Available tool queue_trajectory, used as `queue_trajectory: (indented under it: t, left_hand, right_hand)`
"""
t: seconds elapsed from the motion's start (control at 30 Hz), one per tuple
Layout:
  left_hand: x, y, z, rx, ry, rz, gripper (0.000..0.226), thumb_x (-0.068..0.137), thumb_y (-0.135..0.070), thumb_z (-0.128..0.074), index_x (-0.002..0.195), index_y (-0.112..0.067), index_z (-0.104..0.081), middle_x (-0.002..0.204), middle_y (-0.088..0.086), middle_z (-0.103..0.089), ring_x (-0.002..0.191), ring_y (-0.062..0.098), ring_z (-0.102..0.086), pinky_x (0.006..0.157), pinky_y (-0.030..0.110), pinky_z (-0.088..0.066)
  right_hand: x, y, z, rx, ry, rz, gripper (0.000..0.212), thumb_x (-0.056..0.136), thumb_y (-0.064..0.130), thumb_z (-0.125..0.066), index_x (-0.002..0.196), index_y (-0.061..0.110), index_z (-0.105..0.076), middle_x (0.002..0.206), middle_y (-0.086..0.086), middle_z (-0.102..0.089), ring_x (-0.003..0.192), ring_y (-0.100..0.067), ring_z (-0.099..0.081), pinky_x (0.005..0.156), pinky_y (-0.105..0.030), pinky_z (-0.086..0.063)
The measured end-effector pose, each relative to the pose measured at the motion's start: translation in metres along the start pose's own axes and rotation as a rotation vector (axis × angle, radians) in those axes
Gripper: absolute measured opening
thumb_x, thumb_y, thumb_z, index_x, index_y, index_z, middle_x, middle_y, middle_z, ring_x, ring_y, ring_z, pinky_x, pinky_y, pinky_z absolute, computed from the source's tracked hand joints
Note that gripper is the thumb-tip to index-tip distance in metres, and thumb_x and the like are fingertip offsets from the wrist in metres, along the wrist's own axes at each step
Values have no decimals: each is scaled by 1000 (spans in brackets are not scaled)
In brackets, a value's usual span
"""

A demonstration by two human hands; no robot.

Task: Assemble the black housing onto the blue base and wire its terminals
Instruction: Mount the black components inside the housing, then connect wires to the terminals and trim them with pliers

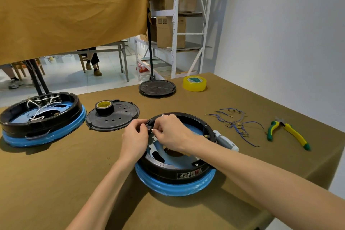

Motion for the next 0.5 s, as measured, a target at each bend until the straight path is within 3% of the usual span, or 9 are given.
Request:
queue_trajectory:
  t: [0.07, 0.13, 0.2, 0.3, 0.4, 0.5]
  left_hand:
    - [0, 0, 1, 11, -7, 10, 26, 107, -17, -47, 128, -19, -62, 102, -11, -63, 93, 3, -61, 77, 26, -53]
    - [-2, -2, 1, 18, -15, 22, 27, 107, -17, -47, 130, -18, -62, 115, -1, -66, 99, 8, -61, 87, 34, -56]
    - [-3, -4, 1, 23, -11, 37, 31, 108, -16, -45, 135, -19, -60, 131, 5, -64, 114, 18, -61, 100, 44, -54]
    - [-5, -6, -1, 29, 2, 58, 40, 109, -15, -39, 144, -23, -55, 146, 5, -57, 133, 23, -53, 110, 47, -47]
    - [-12, -8, -8, 31, -97, 127, 43, 107, -16, -36, 145, -26, -55, 148, 9, -53, 134, 33, -50, 112, 53, -43]
    - [-25, -12, -15, 213, -188, 201, 42, 106, -20, -37, 146, -27, -49, 146, 13, -45, 135, 33, -38, 114, 48, -28]
  right_hand:
    - [-1, -2, 1, 41, 11, -6, 18, 100, 21, -65, 96, 7, -76, 81, -7, -74, 71, -15, -63, 72, -33, -57]
    - [-3, -5, 5, 69, 39, -13, 18, 100, 23, -67, 97, 7, -76, 80, -6, -75, 69, -12, -65, 74, -33, -60]
    - [-3, -6, 6, 79, 50, -17, 19, 100, 22, -67, 98, 6, -77, 80, -6, -75, 70, -14, -66, 77, -37, -61]
    - [-1, -4, 5, 41, 73, 27, 18, 100, 19, -65, 95, 5, -76, 81, -7, -72, 74, -19, -64, 76, -41, -57]
    - [6, -2, 9, 35, 142, 71, 15, 100, 15, -65, 89, 8, -72, 77, -3, -67, 69, -16, -59, 71, -36, -52]
    - [9, 0, 9, 76, 171, 97, 16, 100, 13, -65, 86, 8, -71, 77, -6, -69, 67, -14, -60, 69, -32, -52]
Point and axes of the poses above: each hand's wrist, its own x-axis towards the middle knuckle, its own z-axis out of the back of the hand, y = z × x, the point moved 1 cm from there along x, towards the middle knuckle
